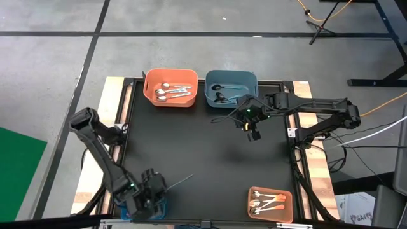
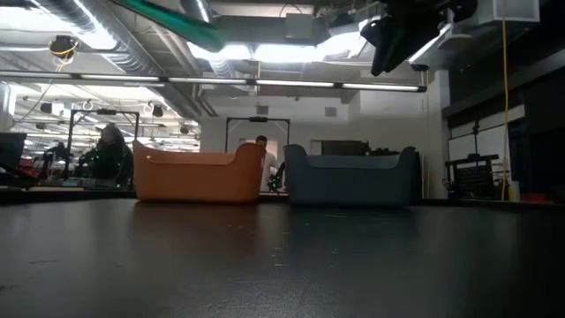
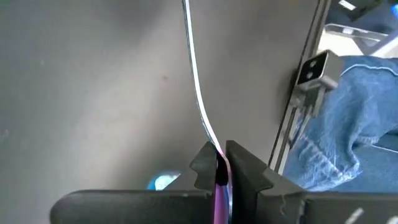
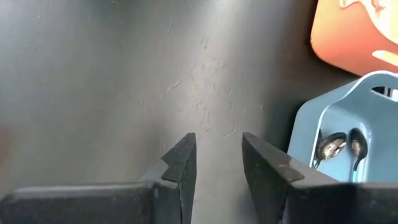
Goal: Sort silverware by color (type)
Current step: Put the purple spoon into the bottom blue bin
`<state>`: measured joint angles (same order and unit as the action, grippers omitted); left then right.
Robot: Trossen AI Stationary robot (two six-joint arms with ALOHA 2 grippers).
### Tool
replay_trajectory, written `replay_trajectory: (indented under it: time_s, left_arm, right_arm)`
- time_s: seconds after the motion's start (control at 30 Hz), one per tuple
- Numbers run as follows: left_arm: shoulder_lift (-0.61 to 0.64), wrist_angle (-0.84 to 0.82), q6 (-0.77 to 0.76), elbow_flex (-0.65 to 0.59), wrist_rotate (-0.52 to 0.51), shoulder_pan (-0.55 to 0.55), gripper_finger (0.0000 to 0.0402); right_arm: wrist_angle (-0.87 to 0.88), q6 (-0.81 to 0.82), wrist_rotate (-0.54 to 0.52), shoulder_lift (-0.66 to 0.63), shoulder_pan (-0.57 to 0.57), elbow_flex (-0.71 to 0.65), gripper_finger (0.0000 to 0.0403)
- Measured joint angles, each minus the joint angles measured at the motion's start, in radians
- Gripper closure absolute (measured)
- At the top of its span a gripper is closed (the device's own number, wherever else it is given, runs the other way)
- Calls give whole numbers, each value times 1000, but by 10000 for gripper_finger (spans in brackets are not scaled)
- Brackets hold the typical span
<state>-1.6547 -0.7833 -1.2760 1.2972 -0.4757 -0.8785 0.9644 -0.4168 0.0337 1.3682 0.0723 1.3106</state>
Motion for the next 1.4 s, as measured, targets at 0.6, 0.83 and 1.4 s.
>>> replay_trajectory:
  time_s: [0.6, 0.83, 1.4]
  left_arm:
    - [-74, -132, -479, 0, -58, -250, 387]
    - [-119, -133, -601, 0, -58, -309, 387]
    - [-171, -143, -638, 0, 159, -342, 370]
  right_arm:
    - [8, 1, 3, 1, 0, 0, 284]
    - [6, 1, 3, 1, 0, 0, 284]
    - [3, 1, 3, 1, 0, 0, 284]
